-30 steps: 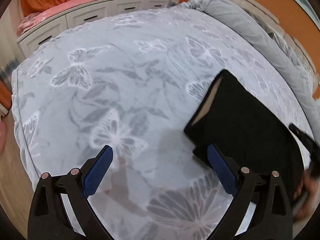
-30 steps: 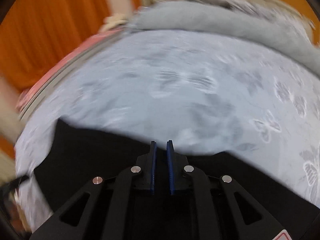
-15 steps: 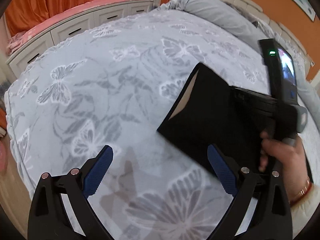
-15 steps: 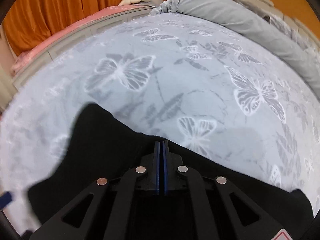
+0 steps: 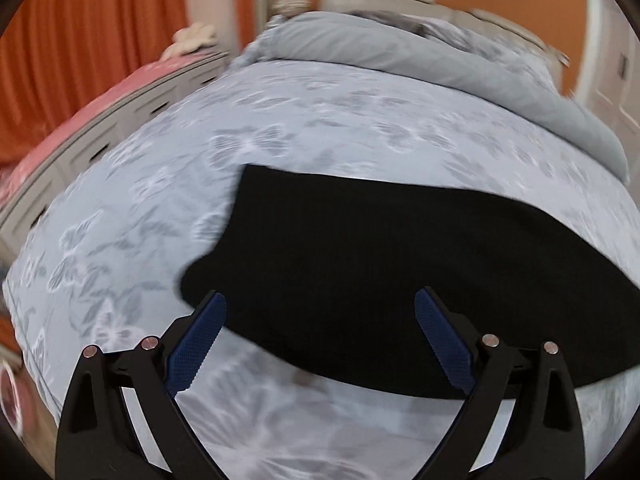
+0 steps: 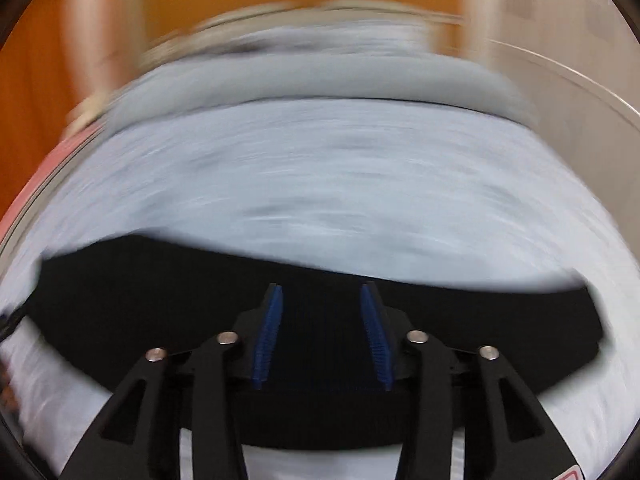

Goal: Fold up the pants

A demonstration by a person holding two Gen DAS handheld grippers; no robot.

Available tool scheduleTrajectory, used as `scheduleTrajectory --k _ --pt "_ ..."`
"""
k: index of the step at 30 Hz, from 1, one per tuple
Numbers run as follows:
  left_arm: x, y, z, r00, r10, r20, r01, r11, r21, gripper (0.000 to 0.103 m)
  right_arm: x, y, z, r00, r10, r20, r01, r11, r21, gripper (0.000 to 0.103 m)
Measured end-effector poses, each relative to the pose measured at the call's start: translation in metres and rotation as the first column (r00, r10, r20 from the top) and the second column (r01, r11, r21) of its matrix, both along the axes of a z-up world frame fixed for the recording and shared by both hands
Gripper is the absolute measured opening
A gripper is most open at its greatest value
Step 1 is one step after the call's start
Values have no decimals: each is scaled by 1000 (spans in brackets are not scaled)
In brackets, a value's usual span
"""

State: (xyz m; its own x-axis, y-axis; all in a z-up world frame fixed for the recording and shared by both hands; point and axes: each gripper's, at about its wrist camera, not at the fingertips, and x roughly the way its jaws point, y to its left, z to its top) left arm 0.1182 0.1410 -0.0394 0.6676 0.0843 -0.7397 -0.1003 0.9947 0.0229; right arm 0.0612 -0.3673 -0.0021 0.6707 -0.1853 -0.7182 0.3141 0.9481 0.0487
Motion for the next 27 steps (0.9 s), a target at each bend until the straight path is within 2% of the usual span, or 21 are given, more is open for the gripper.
scheduleTrajectory --k 1,3,5,7,8,10,13,18,21,23,24,25,26,27 --pt "-3 -13 2 1000 -20 10 20 1000 20 93 -25 -40 -3 993 -118 15 117 993 11 45" --pt "-7 -33 5 999 -40 33 38 997 61 93 -68 -105 -11 952 -303 34 300 951 75 45" --pt "-10 -47 6 998 -55 38 52 996 71 93 -107 -168 -23 886 -464 18 453 871 192 46" --pt "-13 -59 6 997 -76 31 74 996 45 95 -131 -211 -32 846 -534 7 512 816 269 46" --pt "-13 -67 6 996 -89 20 88 996 21 97 -142 -229 -36 825 -565 -3 545 794 267 48" --pt "-13 -82 3 993 -117 4 117 993 -31 97 -155 -248 -43 813 -582 -14 566 785 252 55" --pt "-14 -113 -2 983 -182 -2 181 982 -55 97 -162 -266 -52 832 -553 -38 544 802 246 58" --pt "-31 -172 -19 950 -311 26 308 947 87 97 -158 -273 -66 866 -499 -32 485 822 299 58" --pt "-41 -197 -36 915 -403 -3 398 903 161 97 -138 -278 -72 869 -494 -38 482 826 293 58" --pt "-45 -204 -41 902 -432 -8 426 886 181 97 -123 -280 -83 874 -482 -62 477 828 295 58" --pt "-46 -207 -43 895 -446 -10 440 878 188 97 -114 -281 -87 881 -467 -70 465 833 299 53" --pt "-48 -209 -43 892 -451 -8 444 876 190 97 -109 -279 -89 888 -455 -73 456 843 285 44" --pt "-47 -210 -43 891 -454 -6 447 875 188 97 -103 -274 -86 895 -441 -73 444 861 249 16" --pt "-47 -209 -43 891 -454 -6 448 875 186 97 -101 -270 -80 903 -426 -60 428 873 234 14"
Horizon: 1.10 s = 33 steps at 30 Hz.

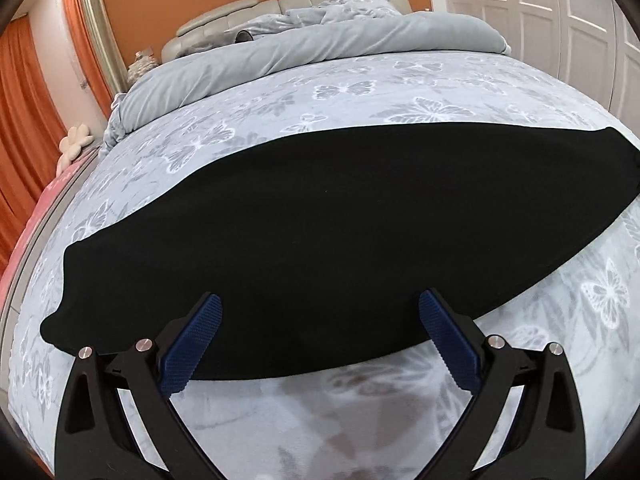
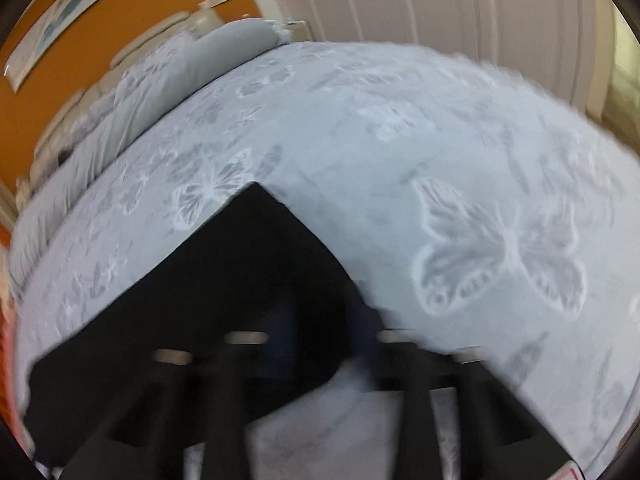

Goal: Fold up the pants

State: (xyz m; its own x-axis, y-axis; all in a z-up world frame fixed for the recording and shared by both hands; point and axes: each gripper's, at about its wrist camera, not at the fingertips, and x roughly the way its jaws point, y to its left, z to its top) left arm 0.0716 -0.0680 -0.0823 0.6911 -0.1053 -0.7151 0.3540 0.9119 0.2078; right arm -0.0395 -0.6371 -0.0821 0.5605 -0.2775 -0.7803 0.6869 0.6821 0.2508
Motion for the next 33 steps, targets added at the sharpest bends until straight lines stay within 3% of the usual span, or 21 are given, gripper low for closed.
scheduleTrajectory --k 4,5,6,8,10,11,12,14,19,22,24,27,28,30,33 --pt "6 8 5 1000 23 0 -23 999 -24 97 -14 25 50 995 38 91 -27 992 -126 13" --pt "7 10 6 1000 30 -1 -30 999 -31 97 -15 26 49 997 36 63 -27 989 -149 14" --pt "9 13 7 999 40 -3 -40 999 -36 97 -11 25 36 999 34 -20 -37 986 -164 16" --pt "12 16 8 999 53 -8 -53 998 -40 97 -2 12 -1 987 33 -159 -47 995 -83 28" --pt "15 23 9 996 83 -12 -83 995 -46 97 -10 5 1 993 18 -117 -23 999 -45 30" --pt "17 27 11 996 92 -19 -93 994 -60 97 -17 7 16 997 2 -73 -8 997 -77 43" --pt "18 30 13 994 102 -26 -104 992 -76 97 -24 10 28 1000 -11 -19 9 994 -110 68" --pt "20 36 16 992 118 -43 -123 986 -110 97 -33 11 36 999 -36 40 41 989 -138 87" --pt "23 45 17 984 158 -76 -167 977 -133 97 -17 -12 -7 996 -62 -64 65 997 46 87" --pt "22 46 15 982 172 -76 -179 978 -110 97 -13 -6 -14 997 -66 -38 69 994 82 86" --pt "22 48 15 981 180 -75 -187 977 -104 97 -10 -1 -13 999 -41 2 40 992 119 75" --pt "24 51 16 978 192 -81 -200 974 -108 97 -6 2 -16 997 -70 22 66 987 148 74" --pt "25 52 16 977 196 -84 -204 973 -108 97 -4 3 -17 997 -77 23 73 987 141 70" --pt "26 54 15 975 206 -89 -215 971 -104 97 0 2 -19 996 -80 35 74 984 162 30" --pt "29 58 15 971 220 -95 -229 969 -97 97 4 1 -19 992 -104 75 84 969 233 20"
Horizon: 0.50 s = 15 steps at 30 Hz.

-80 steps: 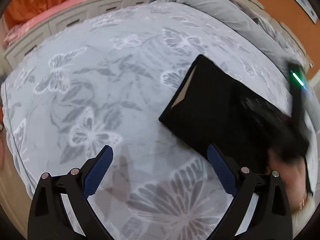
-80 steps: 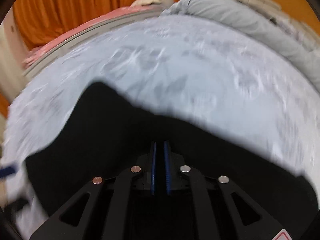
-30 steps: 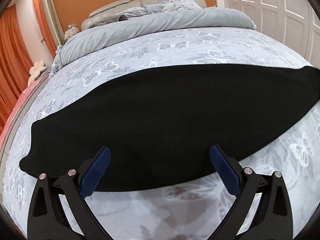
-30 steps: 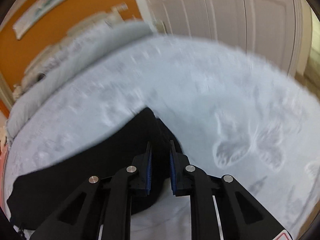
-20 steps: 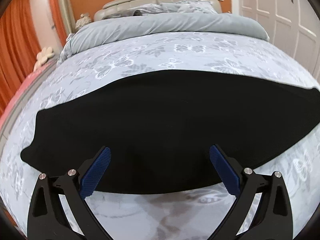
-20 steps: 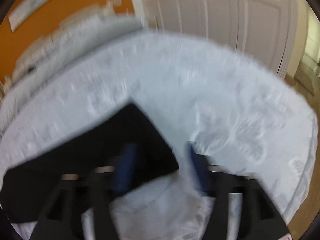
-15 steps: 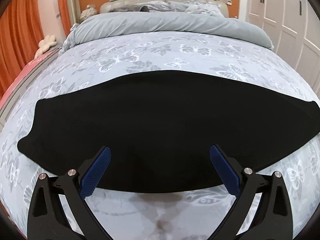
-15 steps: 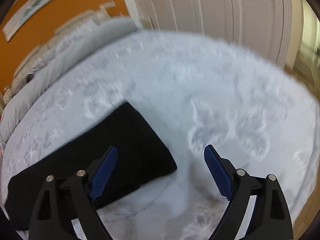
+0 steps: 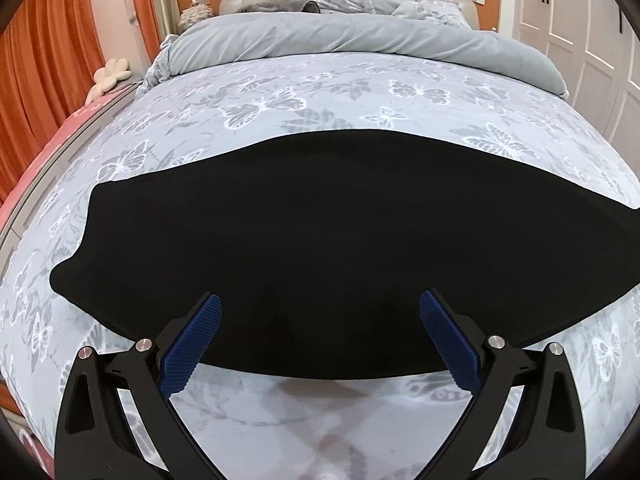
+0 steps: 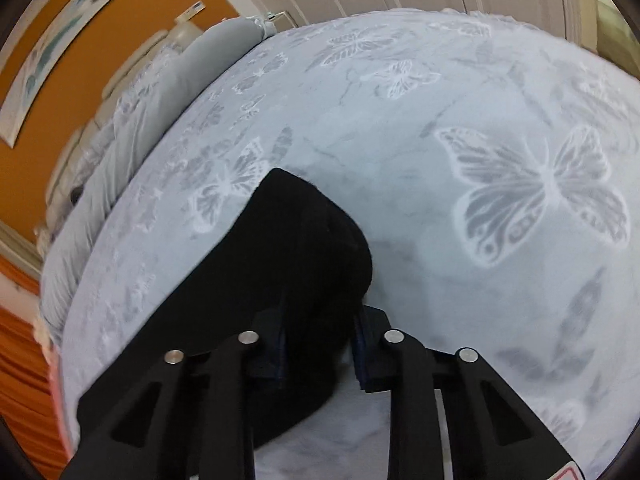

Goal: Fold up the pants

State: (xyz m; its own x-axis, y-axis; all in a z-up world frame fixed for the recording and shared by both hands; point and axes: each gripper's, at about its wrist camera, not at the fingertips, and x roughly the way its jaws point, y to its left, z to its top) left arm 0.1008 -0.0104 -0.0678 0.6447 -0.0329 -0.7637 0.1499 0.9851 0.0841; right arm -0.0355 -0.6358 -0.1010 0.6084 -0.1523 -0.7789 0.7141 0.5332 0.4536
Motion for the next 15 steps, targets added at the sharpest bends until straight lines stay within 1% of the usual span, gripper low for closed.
scheduleTrajectory --k 2,5,6,8,9,10,12,13,14,15 --pt "2 1 0 1000 9 -8 -9 1000 0 97 2 5 9 1000 2 28 -1 1000 -10 19" --pt "2 4 2 1000 21 -4 -21 1000 -2 97 7 18 31 993 34 114 -33 999 -10 18" --pt "3 7 5 1000 30 2 -30 1000 -6 97 12 30 45 985 73 155 -70 997 -24 18" --pt "3 12 9 999 44 7 -44 999 -26 97 29 66 73 956 199 215 -186 979 -80 18" --pt "4 16 12 999 52 7 -52 998 -39 97 36 83 84 938 259 230 -240 965 -108 18" --pt "5 19 13 998 60 7 -60 997 -47 97 49 109 96 910 339 238 -311 939 -149 18" --pt "6 26 17 997 78 7 -77 995 -62 97 75 167 115 841 491 225 -445 866 -228 18" --pt "6 29 18 996 86 9 -85 994 -67 97 83 188 119 814 538 218 -487 837 -248 18" --pt "6 35 20 995 98 10 -97 992 -77 97 98 222 122 770 605 202 -550 790 -271 18" --pt "6 40 23 994 106 12 -104 991 -87 97 110 248 122 736 652 184 -595 752 -284 18"
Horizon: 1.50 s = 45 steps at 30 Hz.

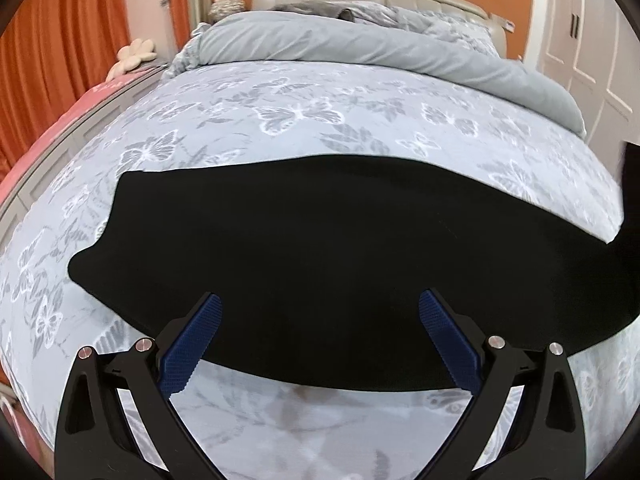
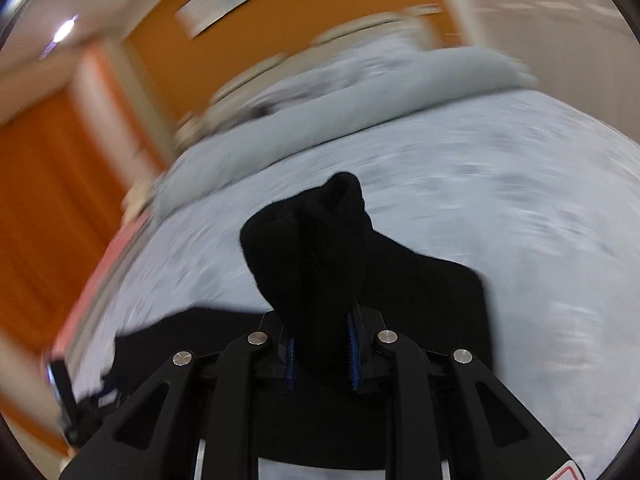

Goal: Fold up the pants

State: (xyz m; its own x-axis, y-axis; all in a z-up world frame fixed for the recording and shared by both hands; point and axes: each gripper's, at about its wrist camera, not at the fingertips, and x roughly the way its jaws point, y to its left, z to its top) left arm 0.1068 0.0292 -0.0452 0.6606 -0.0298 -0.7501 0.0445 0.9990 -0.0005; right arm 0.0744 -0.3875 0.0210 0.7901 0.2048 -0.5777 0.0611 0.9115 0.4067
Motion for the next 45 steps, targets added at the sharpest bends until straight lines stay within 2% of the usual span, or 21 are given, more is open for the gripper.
scheduleTrajectory --k 4,7,9,10,11,13,14,15,17,19,22,26,28,29,31,32,35,37,40,42,45 --pt "0 23 7 999 46 11 -46 999 -24 97 41 90 -21 982 171 -76 -177 981 -76 18" --pt "0 39 11 996 84 24 -83 996 -14 97 62 157 -58 937 299 -178 -322 940 -115 20" --pt "1 53 14 994 105 40 -106 994 0 97 68 190 -87 898 349 -267 -398 904 -157 37" --pt "2 59 15 993 112 42 -112 994 -3 97 67 203 -99 885 354 -302 -423 883 -205 39" --pt "2 67 16 992 122 42 -122 992 -16 97 58 206 -94 901 341 -270 -408 876 -258 40" --pt "4 82 18 989 146 32 -145 988 -50 97 50 195 -72 910 347 -226 -395 892 -221 47" --pt "5 89 18 987 157 25 -155 985 -69 97 41 180 -51 928 337 -161 -362 916 -172 54" --pt "5 96 17 985 170 17 -168 982 -85 97 33 171 -39 943 312 -116 -328 929 -169 69" --pt "5 108 19 980 198 17 -195 975 -103 97 15 155 -20 970 239 -50 -244 935 -259 86" --pt "2 112 22 977 212 29 -208 973 -103 97 10 160 -24 967 243 -70 -253 906 -340 86" --pt "0 111 23 977 213 28 -209 971 -115 97 9 185 -44 935 331 -128 -355 865 -354 86" --pt "-2 108 24 977 211 19 -207 971 -119 97 14 240 -72 893 408 -187 -444 738 -508 81" --pt "-2 109 23 977 212 16 -209 970 -121 97 30 250 -90 890 396 -227 -456 733 -505 67" --pt "-2 110 23 976 217 14 -213 969 -121 97 41 252 -99 887 387 -252 -462 743 -484 48" --pt "-2 114 22 973 230 11 -227 966 -123 97 49 251 -105 895 372 -245 -445 765 -466 33" --pt "-2 117 22 972 236 8 -233 964 -126 97 52 250 -101 906 350 -237 -423 770 -478 20" --pt "0 127 20 964 264 -6 -262 954 -144 97 49 246 -68 927 346 -147 -375 835 -402 20" --pt "2 131 20 961 278 -12 -276 949 -154 97 47 254 -55 907 404 -120 -419 829 -370 20" --pt "7 130 16 959 281 -20 -281 949 -145 97 54 274 -90 841 479 -251 -539 780 -317 31" --pt "11 129 11 963 267 -44 -271 953 -138 97 48 274 -101 846 475 -243 -532 782 -326 37" --pt "12 151 8 946 315 -74 -324 927 -189 97 41 253 -61 856 478 -197 -517 806 -289 50"
